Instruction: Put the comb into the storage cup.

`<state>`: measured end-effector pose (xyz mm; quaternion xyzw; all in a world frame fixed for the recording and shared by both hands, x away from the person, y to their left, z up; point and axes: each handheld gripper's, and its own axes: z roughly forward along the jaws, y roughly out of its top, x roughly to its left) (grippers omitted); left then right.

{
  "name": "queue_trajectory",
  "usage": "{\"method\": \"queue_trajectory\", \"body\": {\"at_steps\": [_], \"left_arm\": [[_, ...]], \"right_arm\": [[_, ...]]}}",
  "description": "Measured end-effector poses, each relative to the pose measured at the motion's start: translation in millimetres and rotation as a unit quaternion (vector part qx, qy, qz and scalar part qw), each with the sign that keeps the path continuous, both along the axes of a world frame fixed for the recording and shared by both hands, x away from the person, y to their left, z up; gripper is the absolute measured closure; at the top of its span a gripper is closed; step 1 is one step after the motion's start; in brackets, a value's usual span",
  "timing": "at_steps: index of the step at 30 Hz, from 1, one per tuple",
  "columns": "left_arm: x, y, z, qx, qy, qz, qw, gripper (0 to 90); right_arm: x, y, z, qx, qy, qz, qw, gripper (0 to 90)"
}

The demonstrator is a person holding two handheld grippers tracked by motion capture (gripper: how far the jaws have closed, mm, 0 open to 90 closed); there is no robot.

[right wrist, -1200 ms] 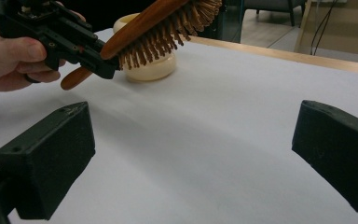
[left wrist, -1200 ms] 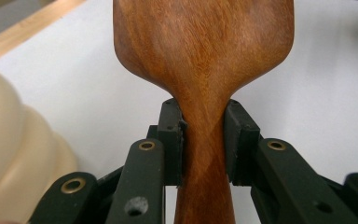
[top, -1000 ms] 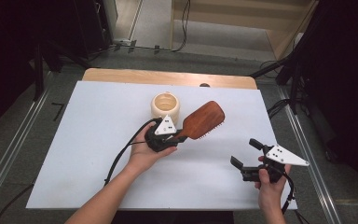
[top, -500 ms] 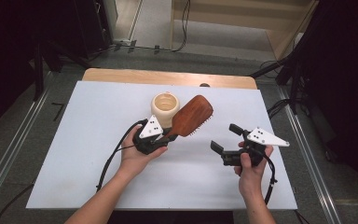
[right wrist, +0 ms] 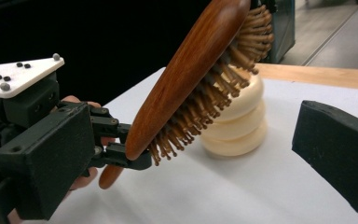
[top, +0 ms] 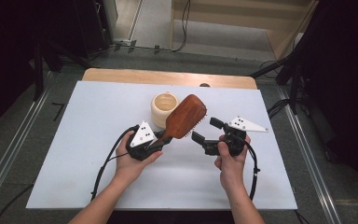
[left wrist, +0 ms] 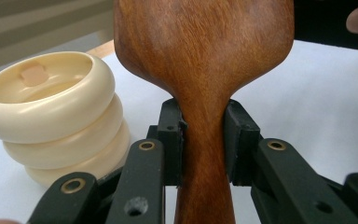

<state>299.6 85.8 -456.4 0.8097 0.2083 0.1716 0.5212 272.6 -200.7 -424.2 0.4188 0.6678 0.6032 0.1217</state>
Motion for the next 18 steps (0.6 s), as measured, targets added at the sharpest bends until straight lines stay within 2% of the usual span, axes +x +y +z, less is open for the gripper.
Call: {"method": "queue_trajectory", "body": {"at_steps": [6, 9, 12, 15, 16, 18], "left_arm": [[-13.3, -0.5, -4.6, -0.017, -0.010, 0.006, 0.9998, 72.4], [-17.4, -3.9, -7.2, -0.018, -0.015, 0.007, 0.9997, 72.4], [-20.3, -7.5, -11.6, -0.027, -0.011, 0.008, 0.9996, 72.4], [-22.1, -9.7, -14.6, -0.025, -0.012, 0.007, 0.9996, 72.4], [-23.6, -12.0, -17.3, -0.027, -0.009, 0.005, 0.9996, 72.4], [-25.3, -13.0, -19.9, -0.024, -0.006, 0.003, 0.9997, 72.4]], "right_arm": [[-1.8, 10.5, -3.4, 0.019, 0.011, 0.003, 0.9997, 0.0], [-3.1, 15.1, -5.9, 0.024, 0.019, 0.003, 0.9995, 0.0], [-3.0, 18.5, -7.1, 0.035, 0.028, 0.000, 0.9990, 0.0], [-2.4, 20.1, -7.5, 0.044, 0.037, 0.001, 0.9983, 0.0], [-1.6, 21.1, -8.2, 0.052, 0.044, -0.003, 0.9977, 0.6], [-0.7, 22.4, -9.2, 0.052, 0.048, -0.017, 0.9973, 3.0]]}}
